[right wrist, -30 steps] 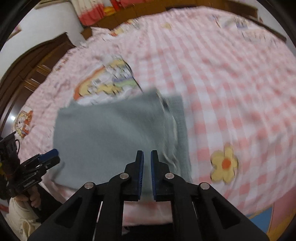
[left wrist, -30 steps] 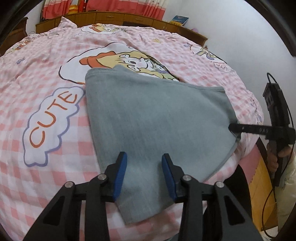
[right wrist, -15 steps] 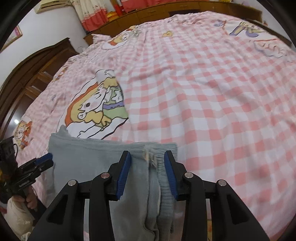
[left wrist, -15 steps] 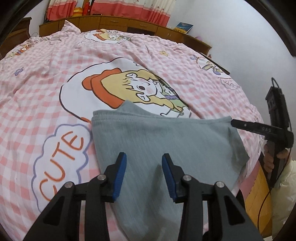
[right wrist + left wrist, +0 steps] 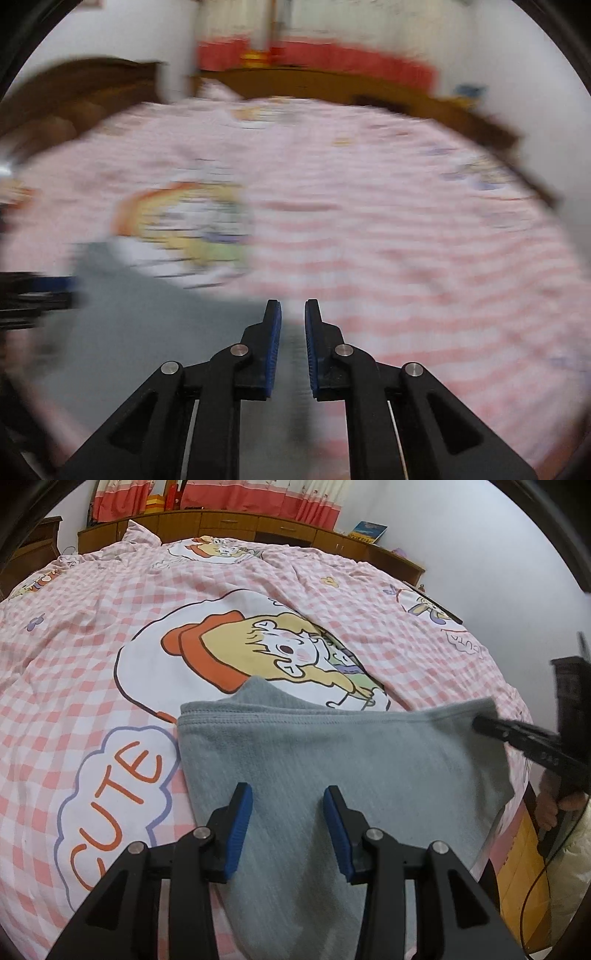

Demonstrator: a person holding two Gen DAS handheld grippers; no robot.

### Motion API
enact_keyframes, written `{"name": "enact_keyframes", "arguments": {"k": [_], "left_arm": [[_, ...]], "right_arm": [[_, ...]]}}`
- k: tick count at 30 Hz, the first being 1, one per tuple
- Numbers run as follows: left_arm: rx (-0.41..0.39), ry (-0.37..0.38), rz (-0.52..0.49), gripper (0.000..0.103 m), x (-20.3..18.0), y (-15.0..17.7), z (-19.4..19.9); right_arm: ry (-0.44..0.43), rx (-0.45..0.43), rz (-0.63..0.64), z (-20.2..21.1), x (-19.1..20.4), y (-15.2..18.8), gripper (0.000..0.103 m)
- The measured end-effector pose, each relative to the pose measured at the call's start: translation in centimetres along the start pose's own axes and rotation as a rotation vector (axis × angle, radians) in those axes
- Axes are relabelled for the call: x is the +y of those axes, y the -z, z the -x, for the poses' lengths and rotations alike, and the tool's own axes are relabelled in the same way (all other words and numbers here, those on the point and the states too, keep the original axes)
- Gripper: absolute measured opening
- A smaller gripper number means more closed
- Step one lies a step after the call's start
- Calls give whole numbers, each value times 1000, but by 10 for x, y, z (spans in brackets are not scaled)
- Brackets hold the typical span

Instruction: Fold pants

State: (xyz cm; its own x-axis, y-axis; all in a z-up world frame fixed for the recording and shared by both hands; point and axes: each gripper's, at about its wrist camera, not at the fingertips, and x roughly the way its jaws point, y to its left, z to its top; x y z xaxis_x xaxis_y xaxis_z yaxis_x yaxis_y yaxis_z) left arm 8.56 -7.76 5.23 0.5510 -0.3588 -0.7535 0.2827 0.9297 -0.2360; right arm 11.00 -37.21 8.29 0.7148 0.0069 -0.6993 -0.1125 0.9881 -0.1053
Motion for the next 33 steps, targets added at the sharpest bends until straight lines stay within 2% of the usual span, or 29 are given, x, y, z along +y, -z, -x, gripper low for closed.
{"name": "enact_keyframes", "arguments": {"k": [1, 2, 4, 6, 8, 12, 15, 18, 22, 26, 28, 33], "left_arm": [[1, 0, -2, 42, 0, 0, -1], [2, -2, -1, 42, 0, 0, 0], [3, 2, 3, 42, 0, -1, 1], [2, 14, 7, 42, 1, -2, 3], [-9, 25, 6, 42, 3, -5, 6], [-17, 13, 11, 42, 10, -17, 0], [-15, 2, 7, 42, 16, -23, -8], [-4, -10, -18, 42, 21, -26, -19], [2, 11, 1, 42, 27, -27, -18], [-20, 3, 11, 43, 29, -20, 0], [-28, 7, 27, 47, 31, -11, 11], [-6, 58, 104, 48, 39, 20, 29]], "right_arm": [[10, 39, -29, -7, -6, 0, 13], [-36, 68, -72, -9, -12, 0, 13], [-183, 79, -136, -5, -16, 2, 13], [-255, 84, -114, -1, -6, 4, 13], [-285, 112, -85, -5, 8, 9, 13], [-222, 206, -65, -36, 16, 22, 13], [-243, 198, -103, -48, 11, 29, 13], [-236, 205, -148, -43, 7, 28, 13], [-201, 214, -177, -21, 9, 25, 17], [-264, 209, -192, 3, 24, 29, 20], [-286, 207, -178, 12, 36, 33, 24], [-328, 231, -137, 20, 72, 55, 27]]}}
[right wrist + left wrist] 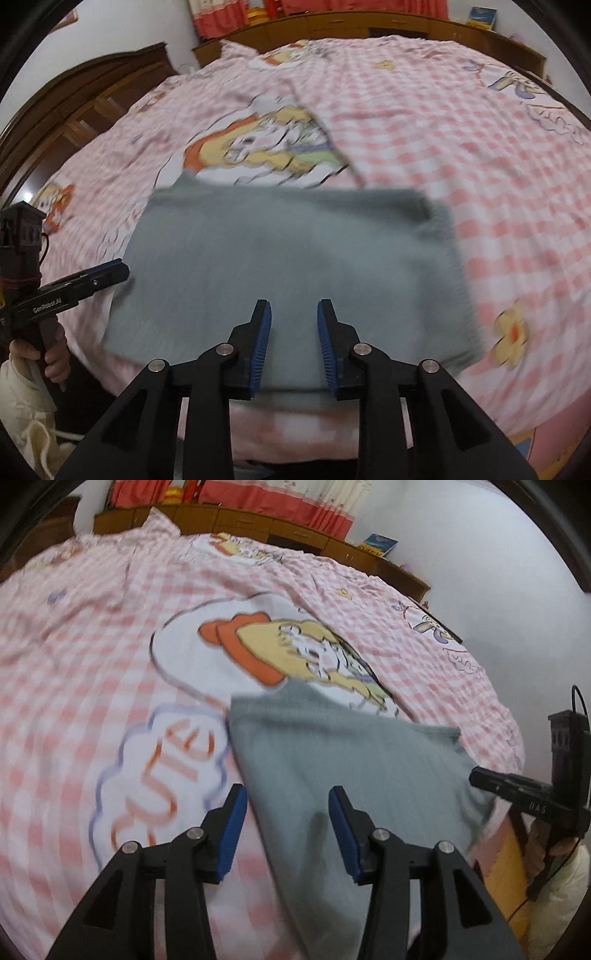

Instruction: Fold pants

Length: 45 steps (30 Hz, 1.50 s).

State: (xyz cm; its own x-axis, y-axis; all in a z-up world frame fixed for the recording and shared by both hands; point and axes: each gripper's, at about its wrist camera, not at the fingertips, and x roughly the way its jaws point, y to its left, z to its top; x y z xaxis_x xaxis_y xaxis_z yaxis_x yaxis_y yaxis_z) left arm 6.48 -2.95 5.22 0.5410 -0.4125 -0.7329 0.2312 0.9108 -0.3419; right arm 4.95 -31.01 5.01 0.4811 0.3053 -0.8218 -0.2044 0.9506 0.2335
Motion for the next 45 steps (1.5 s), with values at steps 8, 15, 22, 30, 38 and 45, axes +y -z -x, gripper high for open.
{"name": "enact_keyframes", "arguments": {"k": [8, 15, 22, 30, 38, 45], "left_arm": [[61, 125, 114, 49, 3, 56, 4], [74, 141, 111, 49, -5, 78, 7], [50, 168, 166, 49, 4, 68, 1], [36, 232, 205, 43, 5, 67, -6], [27, 251, 273, 39, 12, 66, -12], [-11, 203, 178, 17, -6, 54, 12]], "right_arm": [[18, -30, -36, -10, 8, 38, 29], [-6, -24, -61, -6, 2, 41, 29], [-15, -46, -106, 6, -2, 36, 30], [-36, -69, -161, 15, -13, 37, 29], [-43, -104, -196, 26, -23, 42, 30], [-66, -169, -224, 47, -35, 43, 30]]}}
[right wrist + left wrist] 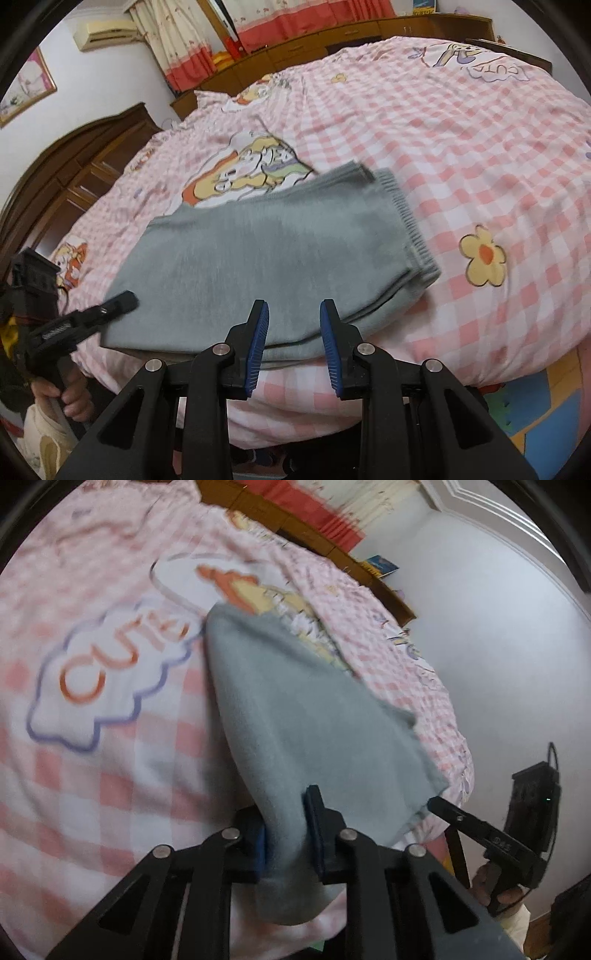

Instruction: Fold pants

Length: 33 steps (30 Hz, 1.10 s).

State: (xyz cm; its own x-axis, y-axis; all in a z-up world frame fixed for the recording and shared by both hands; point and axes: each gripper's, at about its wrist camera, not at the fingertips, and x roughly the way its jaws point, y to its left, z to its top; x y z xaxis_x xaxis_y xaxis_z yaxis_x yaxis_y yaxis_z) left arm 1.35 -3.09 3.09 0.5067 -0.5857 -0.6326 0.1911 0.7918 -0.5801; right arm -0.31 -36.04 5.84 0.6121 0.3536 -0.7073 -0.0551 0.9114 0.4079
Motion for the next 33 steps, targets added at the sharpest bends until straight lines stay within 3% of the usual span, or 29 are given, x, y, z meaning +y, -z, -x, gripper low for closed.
{"name": "enact_keyframes", "arguments": {"k": [7, 14, 19, 26, 33], "left_arm": [[-19, 13, -194, 14, -64, -27, 26], [50, -66, -432, 14, -144, -47, 13], [143, -145, -520, 14, -187, -56, -17], [252, -113, -578, 14, -224, -49, -69], [353, -99, -538, 14, -229, -32, -133]], "right_arm": [[-31, -43, -15, 14, -11, -5, 30], [-53, -88, -39, 27, -27, -10, 30], [-63, -98, -69, 28, -41, -8, 30], [-53, -95, -114, 27, -69, -10, 30], [-28, -81, -127, 28, -86, -14, 30]]}}
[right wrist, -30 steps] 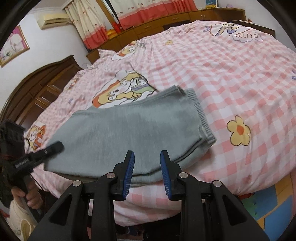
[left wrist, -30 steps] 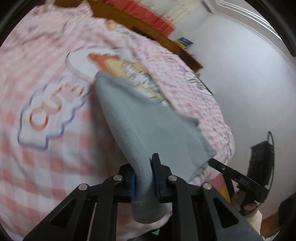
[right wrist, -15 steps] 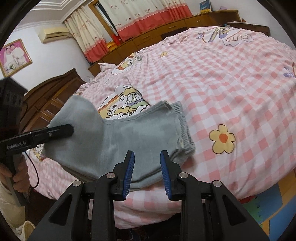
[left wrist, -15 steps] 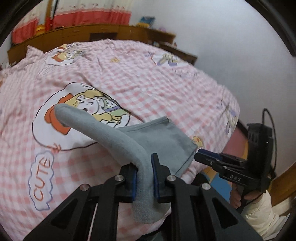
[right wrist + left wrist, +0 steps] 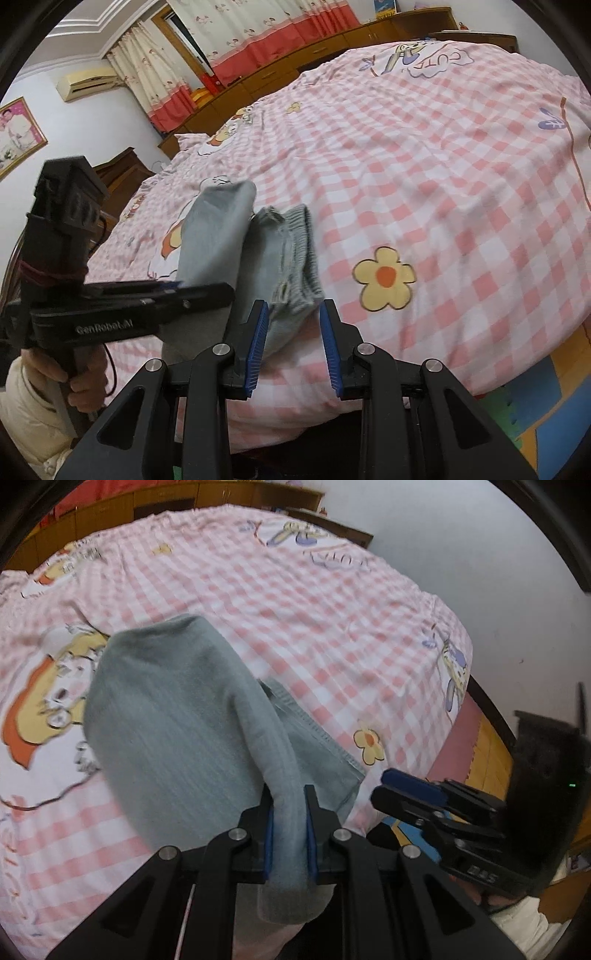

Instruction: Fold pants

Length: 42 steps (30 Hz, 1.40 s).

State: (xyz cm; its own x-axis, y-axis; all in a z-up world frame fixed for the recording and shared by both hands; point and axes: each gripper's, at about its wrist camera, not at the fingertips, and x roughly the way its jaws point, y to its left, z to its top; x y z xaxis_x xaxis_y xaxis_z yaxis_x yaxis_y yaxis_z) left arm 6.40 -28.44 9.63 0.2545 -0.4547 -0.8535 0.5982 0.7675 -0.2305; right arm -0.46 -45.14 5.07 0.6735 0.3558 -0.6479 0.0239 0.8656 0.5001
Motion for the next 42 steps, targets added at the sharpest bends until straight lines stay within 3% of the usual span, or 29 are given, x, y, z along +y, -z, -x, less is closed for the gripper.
{"name": "enact_keyframes", "arguments": {"k": [2, 7, 13, 15, 22, 25, 26, 27, 30, 35, 42], "left_arm": [[14, 6, 12, 16, -1, -1, -14], [33, 25, 32, 35, -4, 3, -22], [-60, 57, 4, 59, -4, 9, 16], [-87, 48, 8, 64, 2, 12, 26], [-121, -67, 124, 65, 46, 38, 35], [-116, -66, 171, 65, 63, 52, 34], [-113, -61, 190, 65, 69, 56, 34], [-113, -59, 208, 65, 75, 60, 34], [-121, -68, 235, 65, 84, 67, 33], [-161, -47, 211, 65, 79, 68, 35], [-222, -31, 114, 65, 60, 51, 36]], "right_arm": [[12, 5, 2, -2, -2, -2, 30], [19, 14, 31, -6, 5, -10, 30], [-27, 44, 74, -17, 26, -21, 30], [-54, 69, 102, -25, 35, -25, 35], [1, 189, 182, -60, 56, -26, 36], [5, 218, 167, -71, 56, -24, 36], [0, 222, 156, -73, 55, -24, 31], [-3, 219, 151, -74, 56, -24, 13], [-16, 174, 158, -61, 61, -30, 10], [7, 82, 180, -25, 63, -44, 10], [70, 156, 156, -53, 39, -34, 11]]}}
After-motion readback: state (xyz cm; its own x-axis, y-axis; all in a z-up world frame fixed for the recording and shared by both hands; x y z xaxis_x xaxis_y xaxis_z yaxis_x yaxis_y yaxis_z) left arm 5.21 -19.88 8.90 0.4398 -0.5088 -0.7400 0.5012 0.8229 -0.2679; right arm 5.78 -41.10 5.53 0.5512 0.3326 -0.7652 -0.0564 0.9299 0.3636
